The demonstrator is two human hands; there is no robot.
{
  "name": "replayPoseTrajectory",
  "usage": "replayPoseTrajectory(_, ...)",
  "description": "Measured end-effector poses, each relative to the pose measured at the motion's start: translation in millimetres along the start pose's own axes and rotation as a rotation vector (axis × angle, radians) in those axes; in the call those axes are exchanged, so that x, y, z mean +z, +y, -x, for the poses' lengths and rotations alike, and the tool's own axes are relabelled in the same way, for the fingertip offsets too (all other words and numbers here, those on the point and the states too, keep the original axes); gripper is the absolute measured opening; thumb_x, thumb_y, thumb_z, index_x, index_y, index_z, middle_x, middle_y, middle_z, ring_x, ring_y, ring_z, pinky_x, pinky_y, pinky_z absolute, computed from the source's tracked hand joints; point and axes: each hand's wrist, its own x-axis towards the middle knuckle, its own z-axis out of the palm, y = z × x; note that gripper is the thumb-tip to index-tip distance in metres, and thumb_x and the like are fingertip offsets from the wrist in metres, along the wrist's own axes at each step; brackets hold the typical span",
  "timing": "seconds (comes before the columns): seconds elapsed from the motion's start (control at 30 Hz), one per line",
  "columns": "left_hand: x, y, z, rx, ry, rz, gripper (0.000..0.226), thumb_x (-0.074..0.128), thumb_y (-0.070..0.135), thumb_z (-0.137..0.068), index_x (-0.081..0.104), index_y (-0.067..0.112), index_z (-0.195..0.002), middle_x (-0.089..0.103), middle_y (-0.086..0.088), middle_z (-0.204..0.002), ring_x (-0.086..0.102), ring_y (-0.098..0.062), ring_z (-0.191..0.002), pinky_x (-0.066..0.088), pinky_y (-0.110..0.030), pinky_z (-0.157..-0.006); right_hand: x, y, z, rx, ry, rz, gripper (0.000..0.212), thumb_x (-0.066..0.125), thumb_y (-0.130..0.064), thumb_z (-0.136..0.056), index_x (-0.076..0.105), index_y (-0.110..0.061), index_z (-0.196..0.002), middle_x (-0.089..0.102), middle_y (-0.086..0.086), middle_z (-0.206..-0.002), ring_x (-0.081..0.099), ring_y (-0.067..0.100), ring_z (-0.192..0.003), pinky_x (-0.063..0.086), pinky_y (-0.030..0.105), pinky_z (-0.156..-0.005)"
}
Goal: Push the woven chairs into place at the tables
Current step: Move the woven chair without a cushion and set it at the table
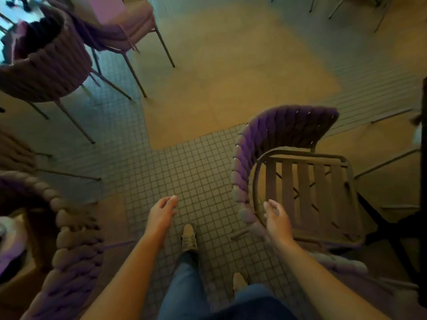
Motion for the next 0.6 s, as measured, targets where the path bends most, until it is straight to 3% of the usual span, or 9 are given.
replayPoseTrajectory(0.17,-16.7,75.3,-103.8,0.038,-0.101,-0.153,0.030,0.051,0.045,-0.092,0.059,0.026,-0.113,0.064,0.003,-0.111,0.060,-0.013,-0.102,0.046,-0.034,-0.085,38.8,-53.5,-52.3,0.058,0.214,-0.044,0.042,0.047,-0.041,-0.093,0.051,-0.020,-0.130,0.060,0.007,-0.127,0.057,0.023,-0.113,0.044,0.037,-0.094)
replayPoseTrajectory(0.27,-14.0,136.0,-158.5,0.078,-0.171,-0.246,0.038,0.052,0.048,-0.090,0.059,0.024,-0.119,0.064,0.003,-0.111,0.061,-0.016,-0.104,0.047,-0.036,-0.085,57.3,-83.7,-73.8,0.092,0.322,-0.086,0.046,0.047,-0.040,-0.094,0.049,-0.016,-0.133,0.059,0.008,-0.130,0.054,0.025,-0.119,0.039,0.033,-0.093)
replayPoseTrajectory(0.37,14.4,192.8,-202.8,0.110,-0.285,-0.357,0.035,0.054,0.046,-0.090,0.060,0.023,-0.116,0.066,0.001,-0.111,0.062,-0.019,-0.104,0.048,-0.042,-0.092,62.9,-100.0,-86.9,0.161,0.448,-0.157,0.048,0.048,-0.036,-0.095,0.047,-0.011,-0.136,0.057,0.010,-0.134,0.051,0.027,-0.124,0.037,0.031,-0.095)
replayPoseTrajectory(0.53,97.0,272.0,-254.7,0.212,-0.490,-0.503,0.012,0.055,0.044,-0.089,0.062,0.033,-0.090,0.067,0.005,-0.105,0.063,-0.015,-0.101,0.049,-0.035,-0.079,60.3,-105.8,-120.7,0.299,0.612,-0.362,0.047,0.046,-0.031,-0.097,0.043,-0.010,-0.139,0.053,0.011,-0.138,0.049,0.026,-0.127,0.038,0.032,-0.096)
replayPoseTrajectory(0.6,129.9,288.9,-269.0,0.242,-0.550,-0.557,0.014,0.056,0.043,-0.088,0.063,0.032,-0.094,0.067,0.003,-0.107,0.062,-0.016,-0.102,0.048,-0.037,-0.083,55.0,-103.2,-135.3,0.340,0.670,-0.433,0.047,0.046,-0.029,-0.097,0.042,-0.011,-0.140,0.052,0.011,-0.139,0.048,0.027,-0.129,0.039,0.036,-0.102)
